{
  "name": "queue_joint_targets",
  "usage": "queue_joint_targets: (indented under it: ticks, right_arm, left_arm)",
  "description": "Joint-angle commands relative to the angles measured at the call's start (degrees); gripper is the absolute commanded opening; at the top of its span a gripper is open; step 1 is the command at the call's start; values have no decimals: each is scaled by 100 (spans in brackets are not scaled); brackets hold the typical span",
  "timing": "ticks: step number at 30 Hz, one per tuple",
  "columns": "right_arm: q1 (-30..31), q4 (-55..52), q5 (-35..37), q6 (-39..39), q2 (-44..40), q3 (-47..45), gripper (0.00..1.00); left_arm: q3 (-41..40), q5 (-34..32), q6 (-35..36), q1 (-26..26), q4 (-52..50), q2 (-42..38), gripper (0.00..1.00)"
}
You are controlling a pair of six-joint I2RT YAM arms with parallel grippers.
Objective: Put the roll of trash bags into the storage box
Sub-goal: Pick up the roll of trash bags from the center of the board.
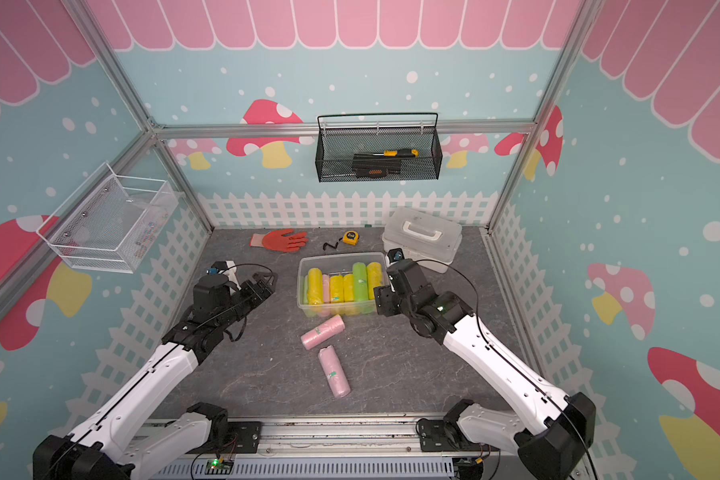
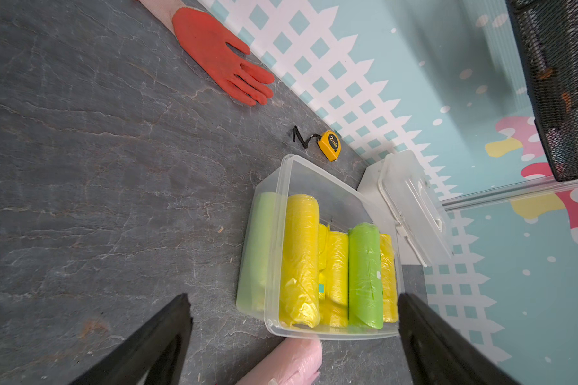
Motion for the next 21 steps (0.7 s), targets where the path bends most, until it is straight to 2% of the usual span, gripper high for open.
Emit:
queue_joint_targets:
  ticks: [1,5,11,14,16,19,21]
  right_arm:
    - [22,878,-251,233,-288,-476,82]
    - [23,923,135,276,-381,-773,83]
    - [20,825,275,188,-363,-637,84]
    - [21,928,297,208,-411,-734,84]
    - [25,962,229,204,-379,-739,84]
    - [19,958,198,206,-271,-699,84]
    - [21,945,189,210,-202,-666,84]
  left_arm:
    - [119,-92,13,34,-299,-132,97]
    - [195,-301,-86,30,-589,-250,97]
    - [548,-857,-1313,34,-2000,-260,89]
    - [847,-761,-1658,26,-2567,-133,88]
    - [1086,-606,-1738,-4,-2873,-50,95]
    - [1316,-568,-1872,-223,-3212,-66,96]
    - [1412,-877,-1967,-617,-3344,-152,96]
